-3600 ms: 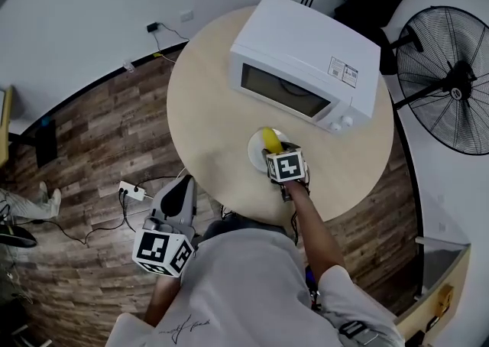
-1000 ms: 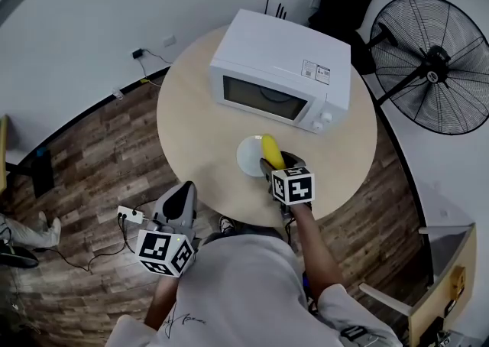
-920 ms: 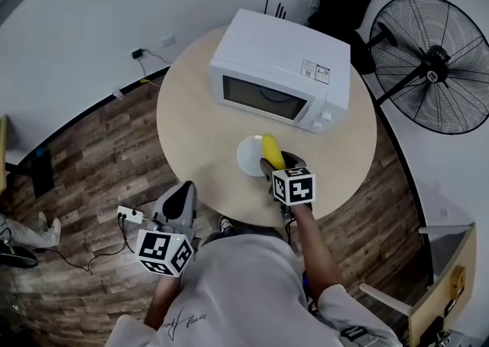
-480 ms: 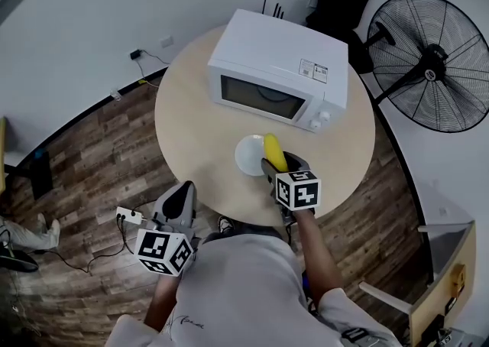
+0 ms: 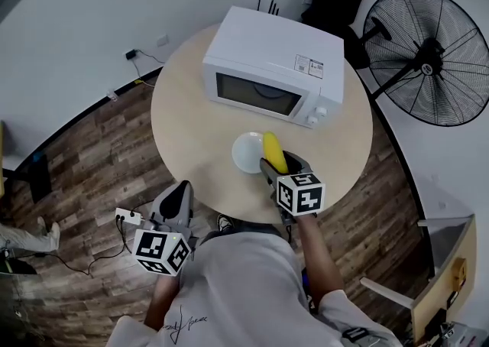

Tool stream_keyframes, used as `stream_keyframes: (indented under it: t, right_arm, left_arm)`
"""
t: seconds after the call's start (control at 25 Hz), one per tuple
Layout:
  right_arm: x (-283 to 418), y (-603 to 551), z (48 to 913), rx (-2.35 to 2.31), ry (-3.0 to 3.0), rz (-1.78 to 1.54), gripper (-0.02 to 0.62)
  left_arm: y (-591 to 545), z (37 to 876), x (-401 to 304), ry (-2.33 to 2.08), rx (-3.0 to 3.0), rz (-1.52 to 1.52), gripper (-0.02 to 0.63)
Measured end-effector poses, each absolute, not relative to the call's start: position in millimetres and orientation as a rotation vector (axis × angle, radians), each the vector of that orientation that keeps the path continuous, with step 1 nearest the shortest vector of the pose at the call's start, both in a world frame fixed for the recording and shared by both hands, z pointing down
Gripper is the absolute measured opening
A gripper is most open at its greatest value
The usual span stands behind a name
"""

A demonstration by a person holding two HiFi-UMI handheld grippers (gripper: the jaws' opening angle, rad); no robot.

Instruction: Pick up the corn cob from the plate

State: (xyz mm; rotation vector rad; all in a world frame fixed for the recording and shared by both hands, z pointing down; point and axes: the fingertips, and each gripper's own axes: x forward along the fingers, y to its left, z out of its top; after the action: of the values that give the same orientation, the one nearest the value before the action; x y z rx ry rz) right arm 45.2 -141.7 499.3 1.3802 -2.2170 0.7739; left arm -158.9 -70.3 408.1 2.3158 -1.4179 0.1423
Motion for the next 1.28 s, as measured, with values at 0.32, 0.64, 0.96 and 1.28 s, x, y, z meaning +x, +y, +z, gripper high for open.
stream_keyframes:
  t: [0.32, 0.64, 0.96, 1.28]
  right_arm:
    - [46, -134, 484, 1.420, -2.256, 0.771, 0.265]
    - [48, -123, 472, 1.469, -2.282, 0.759, 0.265]
    - [52, -114, 455, 1.521, -2.309, 0.721, 0.265]
    - [56, -106, 446, 1.560, -2.327, 0.700, 0.265]
  left_arm:
    - [-70, 411, -160, -1.408, 2.313, 0.142, -0.009]
    - [-70, 416, -164, -1.428, 2.325, 0.181, -0.008]
    - [-71, 418, -170, -1.417, 2.312, 0.164, -0.008]
    - [-69, 418, -171, -1.410, 2.314, 0.152, -0.009]
